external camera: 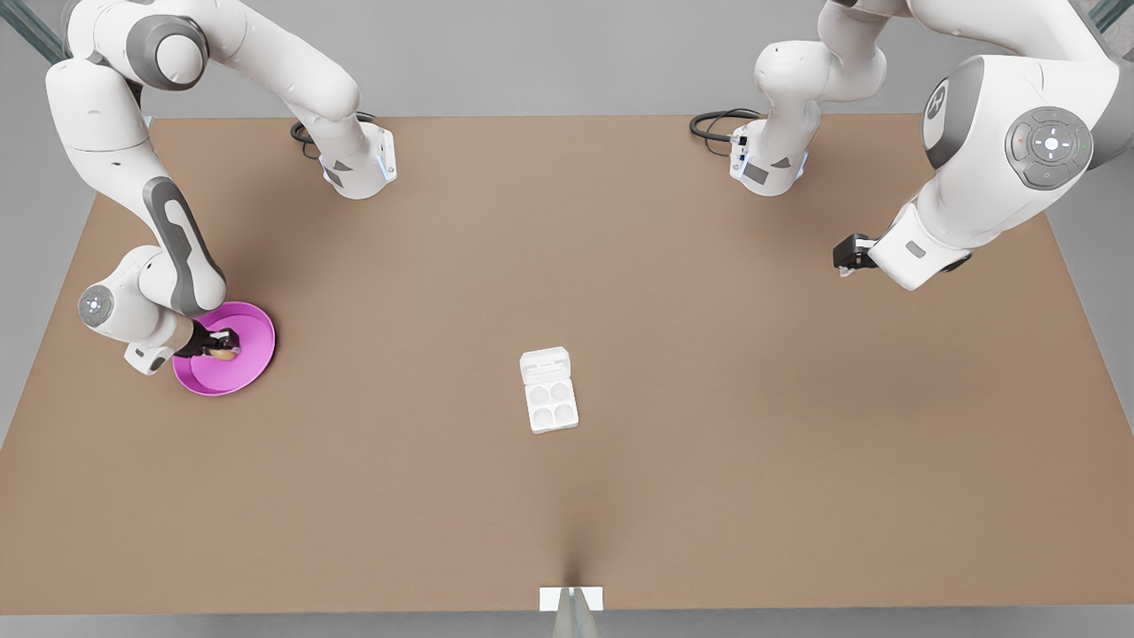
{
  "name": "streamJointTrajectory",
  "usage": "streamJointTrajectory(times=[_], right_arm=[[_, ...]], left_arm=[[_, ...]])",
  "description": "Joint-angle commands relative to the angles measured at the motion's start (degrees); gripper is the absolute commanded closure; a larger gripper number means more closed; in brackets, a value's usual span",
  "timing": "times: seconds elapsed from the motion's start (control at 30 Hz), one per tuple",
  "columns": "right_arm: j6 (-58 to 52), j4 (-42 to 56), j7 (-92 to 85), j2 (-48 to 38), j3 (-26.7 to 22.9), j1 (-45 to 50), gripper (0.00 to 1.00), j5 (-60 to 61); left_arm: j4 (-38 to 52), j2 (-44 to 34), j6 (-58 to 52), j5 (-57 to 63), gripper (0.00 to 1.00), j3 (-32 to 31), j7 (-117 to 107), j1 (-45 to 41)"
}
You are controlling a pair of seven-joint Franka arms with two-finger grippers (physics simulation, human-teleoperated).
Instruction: Pack egg into the box and close the box lid
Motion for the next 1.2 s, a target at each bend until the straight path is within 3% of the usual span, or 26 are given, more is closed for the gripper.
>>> streamJointTrajectory(times=[0.0, 0.47, 0.77, 1.03, 1.17], right_arm=[[-2.2, 0.7, 1.2, -0.1, 0.9, 0.0, 0.47, -0.4], [-6.2, 3.1, 1.4, -0.6, 2.6, 0.0, 0.55, -0.4], [-9.5, 4.9, 10.8, -3.2, 13.1, 0.1, 0.55, -0.2], [-12.5, 6.5, 30.1, -3.1, 27.2, 0.5, 0.55, 0.0], [-16.8, 13.3, 36.3, -2.8, 27.1, 7.6, 0.55, 2.7]], left_arm=[[0.0, -0.1, 0.0, 0.0, 0.00, 0.0, 0.0, 0.0], [0.0, -0.1, 0.1, -0.1, 0.00, 0.0, 0.0, 0.0], [0.0, -0.1, 0.1, -0.1, 0.00, 0.0, 0.0, 0.0], [0.0, -0.1, 0.0, -0.1, 0.00, -0.1, 0.0, 0.0], [0.0, -0.1, 0.0, -0.1, 0.00, -0.1, 0.0, 0.0]])
